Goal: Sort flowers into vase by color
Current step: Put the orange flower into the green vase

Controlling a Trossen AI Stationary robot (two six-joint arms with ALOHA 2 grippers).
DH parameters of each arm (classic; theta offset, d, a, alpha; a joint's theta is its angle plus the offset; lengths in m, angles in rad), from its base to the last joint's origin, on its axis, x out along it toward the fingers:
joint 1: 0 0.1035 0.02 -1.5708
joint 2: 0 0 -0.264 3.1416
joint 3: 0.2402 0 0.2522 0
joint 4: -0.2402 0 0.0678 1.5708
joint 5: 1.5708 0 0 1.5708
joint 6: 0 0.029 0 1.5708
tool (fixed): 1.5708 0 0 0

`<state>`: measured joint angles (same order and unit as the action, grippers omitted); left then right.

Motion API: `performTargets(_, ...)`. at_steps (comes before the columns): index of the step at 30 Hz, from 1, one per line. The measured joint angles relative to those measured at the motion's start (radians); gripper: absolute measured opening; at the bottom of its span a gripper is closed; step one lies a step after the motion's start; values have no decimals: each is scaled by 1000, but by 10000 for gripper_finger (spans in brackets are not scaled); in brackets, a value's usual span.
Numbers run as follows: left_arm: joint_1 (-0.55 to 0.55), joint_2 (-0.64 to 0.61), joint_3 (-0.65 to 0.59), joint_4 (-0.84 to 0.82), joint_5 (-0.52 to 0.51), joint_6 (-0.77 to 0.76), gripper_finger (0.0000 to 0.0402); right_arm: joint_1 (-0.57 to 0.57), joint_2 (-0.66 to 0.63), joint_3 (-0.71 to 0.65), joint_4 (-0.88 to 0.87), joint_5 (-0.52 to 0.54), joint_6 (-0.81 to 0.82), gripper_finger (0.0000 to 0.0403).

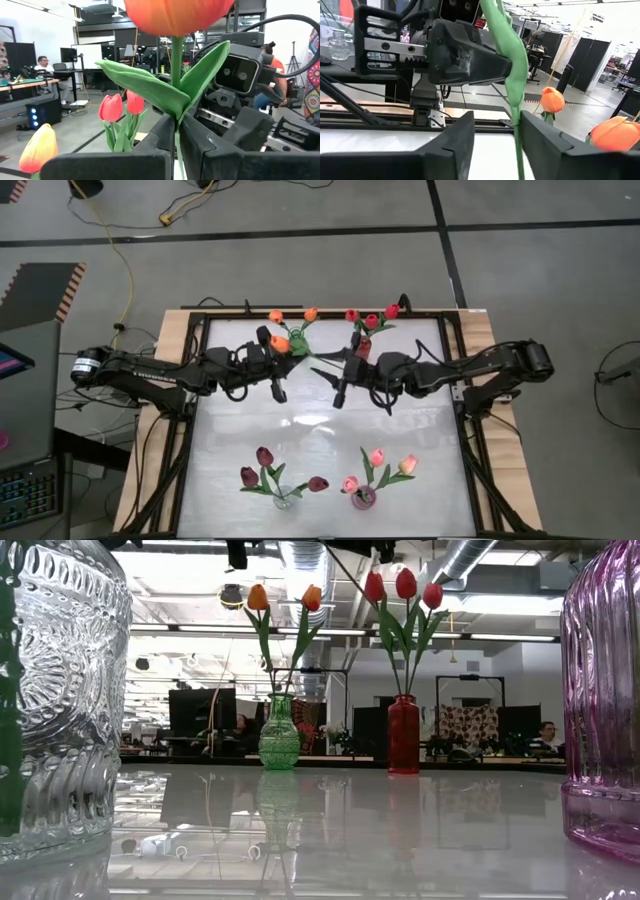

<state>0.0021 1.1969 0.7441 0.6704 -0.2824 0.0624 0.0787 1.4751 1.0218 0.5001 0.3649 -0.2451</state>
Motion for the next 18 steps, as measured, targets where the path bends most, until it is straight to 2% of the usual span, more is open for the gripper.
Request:
performTargets(7,0,0,0,2,-19,32,2,1,-60,0,-96,1,1,221)
performTargets(15,1,-42,0,-14,-59,85,1,23,-169,0,-338,3,9,224)
performTargets(18,1,-77,18,-89,-94,109,1,37,-206,0,-421,3,14,223)
